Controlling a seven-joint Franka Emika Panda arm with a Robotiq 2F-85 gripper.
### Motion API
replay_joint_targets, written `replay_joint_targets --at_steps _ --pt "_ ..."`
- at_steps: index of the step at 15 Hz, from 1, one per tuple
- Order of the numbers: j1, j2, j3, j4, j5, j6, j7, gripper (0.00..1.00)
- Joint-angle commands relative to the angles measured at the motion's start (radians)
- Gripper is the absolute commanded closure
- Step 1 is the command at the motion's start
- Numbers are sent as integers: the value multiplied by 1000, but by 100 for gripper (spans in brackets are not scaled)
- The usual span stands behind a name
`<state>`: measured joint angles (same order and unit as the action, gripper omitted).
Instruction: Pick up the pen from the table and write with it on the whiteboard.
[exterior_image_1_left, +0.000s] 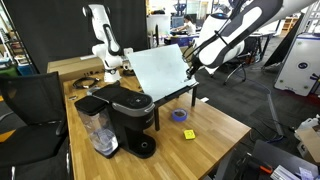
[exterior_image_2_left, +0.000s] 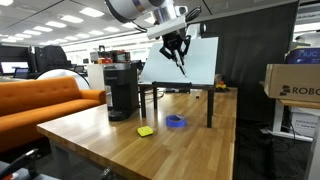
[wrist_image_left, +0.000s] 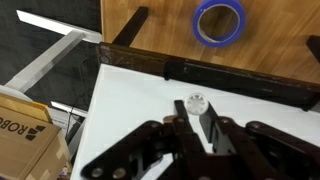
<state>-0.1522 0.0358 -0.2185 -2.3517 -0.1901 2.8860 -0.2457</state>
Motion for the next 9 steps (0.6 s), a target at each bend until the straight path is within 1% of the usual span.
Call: replay_joint_targets --at_steps 1,6,9 --pt "-27 20 -4 6 -29 81 18 95" --pt "-28 8 0 -9 -19 159 13 95" --pt "-24 4 7 -24 -11 185 9 95"
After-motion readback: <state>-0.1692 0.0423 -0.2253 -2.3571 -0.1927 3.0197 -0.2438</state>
